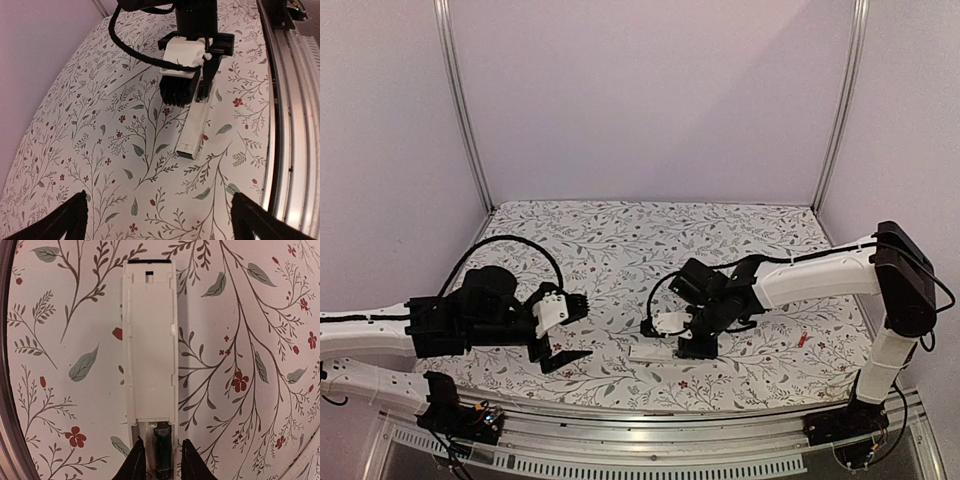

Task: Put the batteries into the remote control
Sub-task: Place the battery in the battery compartment.

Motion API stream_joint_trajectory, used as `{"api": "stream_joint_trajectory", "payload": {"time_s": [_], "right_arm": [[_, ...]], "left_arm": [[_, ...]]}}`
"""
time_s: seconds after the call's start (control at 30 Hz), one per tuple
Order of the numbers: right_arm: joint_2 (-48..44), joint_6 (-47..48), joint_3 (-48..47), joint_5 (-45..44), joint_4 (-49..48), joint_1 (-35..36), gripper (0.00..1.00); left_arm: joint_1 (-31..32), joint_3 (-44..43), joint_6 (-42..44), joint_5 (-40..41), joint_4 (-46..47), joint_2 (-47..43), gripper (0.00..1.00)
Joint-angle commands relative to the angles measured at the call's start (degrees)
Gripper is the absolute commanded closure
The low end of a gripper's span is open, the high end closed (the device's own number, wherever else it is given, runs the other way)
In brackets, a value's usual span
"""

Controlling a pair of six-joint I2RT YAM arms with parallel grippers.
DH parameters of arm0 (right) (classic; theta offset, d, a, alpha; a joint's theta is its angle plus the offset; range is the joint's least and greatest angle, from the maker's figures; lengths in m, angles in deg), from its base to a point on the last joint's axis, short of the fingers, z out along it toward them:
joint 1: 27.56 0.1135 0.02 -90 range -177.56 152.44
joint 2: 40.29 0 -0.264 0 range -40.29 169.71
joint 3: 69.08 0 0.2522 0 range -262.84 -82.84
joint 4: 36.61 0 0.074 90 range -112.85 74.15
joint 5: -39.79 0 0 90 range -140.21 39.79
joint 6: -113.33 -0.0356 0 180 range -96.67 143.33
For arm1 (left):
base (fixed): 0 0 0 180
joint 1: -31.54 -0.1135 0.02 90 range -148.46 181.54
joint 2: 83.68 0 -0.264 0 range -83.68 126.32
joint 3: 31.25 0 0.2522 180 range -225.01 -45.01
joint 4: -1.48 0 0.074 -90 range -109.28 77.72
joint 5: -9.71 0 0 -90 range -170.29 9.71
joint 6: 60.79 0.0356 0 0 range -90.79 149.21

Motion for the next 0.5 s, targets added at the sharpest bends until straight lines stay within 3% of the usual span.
{"api": "stream_joint_trajectory", "payload": {"time_s": [0.0, 0.33, 0.47], "right_arm": [[0.9, -0.7, -2.3, -0.3, 1.5, 0.5, 0.75], [-7.8, -4.6, -4.3, 2.7, -2.8, -0.5, 0.71], [-14.3, -17.1, -3.2, -10.5, -8.0, -5.6, 0.68]], "left_arm": [[-0.7, -0.1, -0.2, -0.6, -1.0, -0.6, 0.0], [-0.7, -0.5, -0.5, -1.1, -1.2, -1.1, 0.0], [-0.7, -0.8, -0.8, -1.1, -1.2, -1.7, 0.0]]}}
